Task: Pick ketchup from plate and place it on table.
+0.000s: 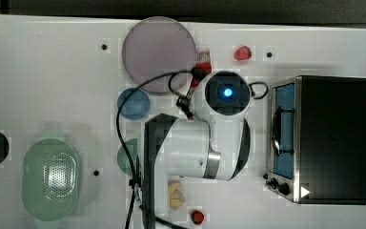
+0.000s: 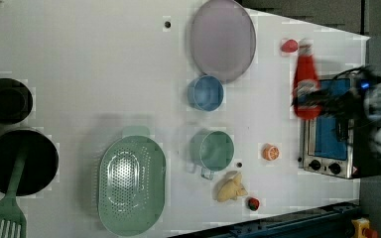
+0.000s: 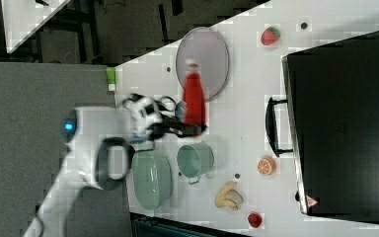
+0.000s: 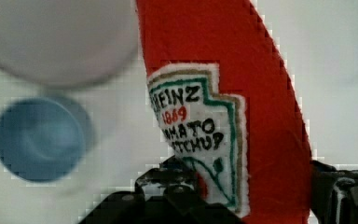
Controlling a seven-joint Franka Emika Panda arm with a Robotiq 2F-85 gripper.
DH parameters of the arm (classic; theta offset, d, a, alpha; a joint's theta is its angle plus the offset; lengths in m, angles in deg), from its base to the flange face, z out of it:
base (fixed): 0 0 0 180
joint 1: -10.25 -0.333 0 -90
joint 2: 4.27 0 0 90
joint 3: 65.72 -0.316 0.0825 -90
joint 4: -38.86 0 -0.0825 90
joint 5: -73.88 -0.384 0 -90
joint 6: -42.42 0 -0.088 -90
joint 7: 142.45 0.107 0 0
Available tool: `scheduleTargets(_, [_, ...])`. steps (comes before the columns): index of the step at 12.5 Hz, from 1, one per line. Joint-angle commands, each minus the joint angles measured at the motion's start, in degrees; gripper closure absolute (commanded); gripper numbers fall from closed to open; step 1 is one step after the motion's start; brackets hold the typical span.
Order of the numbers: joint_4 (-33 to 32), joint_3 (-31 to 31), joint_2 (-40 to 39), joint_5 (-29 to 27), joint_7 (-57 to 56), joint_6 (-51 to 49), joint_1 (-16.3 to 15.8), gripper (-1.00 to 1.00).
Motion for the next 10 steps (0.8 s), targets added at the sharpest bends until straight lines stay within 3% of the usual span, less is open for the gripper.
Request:
scheduleTargets(1, [-4.92, -0.21, -0.92, -0.20, 2.47, 6.71, -0.18, -0.27])
scheduleTargets(7, [-7.48, -0.23, -8.50, -0.20, 2.46, 16.03, -0.19, -0.27])
scheduleTargets(8, [-7.48, -0.17, -9.47, -0.20, 2.46, 16.94, -0.19, -0.32])
scheduleTargets(10, [-7.49, -0.14, -10.02, -0.20, 2.45, 17.46, -0.20, -0.74])
